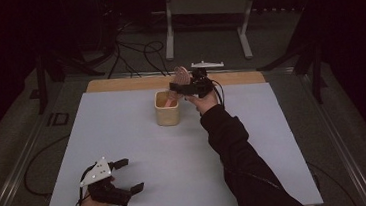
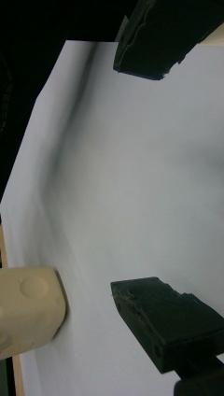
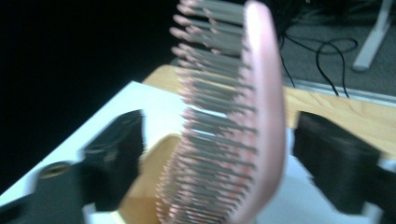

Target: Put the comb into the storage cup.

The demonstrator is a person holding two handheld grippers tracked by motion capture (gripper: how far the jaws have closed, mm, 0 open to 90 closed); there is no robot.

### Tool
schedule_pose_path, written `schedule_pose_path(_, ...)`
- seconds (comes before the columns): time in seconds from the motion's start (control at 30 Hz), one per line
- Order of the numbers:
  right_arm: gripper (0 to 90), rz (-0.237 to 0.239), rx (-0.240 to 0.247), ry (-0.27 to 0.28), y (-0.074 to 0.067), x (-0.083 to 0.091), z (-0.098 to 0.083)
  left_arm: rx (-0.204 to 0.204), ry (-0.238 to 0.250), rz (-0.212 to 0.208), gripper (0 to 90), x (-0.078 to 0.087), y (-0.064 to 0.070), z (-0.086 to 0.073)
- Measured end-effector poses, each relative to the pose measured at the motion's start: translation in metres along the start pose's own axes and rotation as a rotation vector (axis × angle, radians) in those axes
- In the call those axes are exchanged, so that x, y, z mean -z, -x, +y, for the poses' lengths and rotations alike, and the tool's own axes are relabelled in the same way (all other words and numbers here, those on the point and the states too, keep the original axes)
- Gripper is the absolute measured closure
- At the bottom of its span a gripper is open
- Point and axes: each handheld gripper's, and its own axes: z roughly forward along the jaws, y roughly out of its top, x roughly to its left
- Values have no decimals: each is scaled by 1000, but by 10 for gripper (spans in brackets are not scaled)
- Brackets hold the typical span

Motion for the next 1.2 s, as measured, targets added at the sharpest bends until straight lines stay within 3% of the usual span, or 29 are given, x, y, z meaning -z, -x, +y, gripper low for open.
schedule_pose_path(0.27, 76, 25, 12, -8, 3, 7, 0, 2, 1, 2, 3, -1, 0, 0)
schedule_pose_path(0.47, 76, 13, 27, -2, 2, 11, 3, 6, 2, 5, 3, -1, 0, 1)
schedule_pose_path(0.7, 77, 1, 66, -3, 1, 13, 3, 9, 2, 4, 3, -3, -1, 2)
schedule_pose_path(0.9, 77, 18, 108, -8, -2, 17, 4, 7, -1, 7, 3, -3, -2, 1)
schedule_pose_path(1.2, 80, 22, 135, -25, 0, 20, 3, -1, -5, 6, 3, -3, -2, 1)
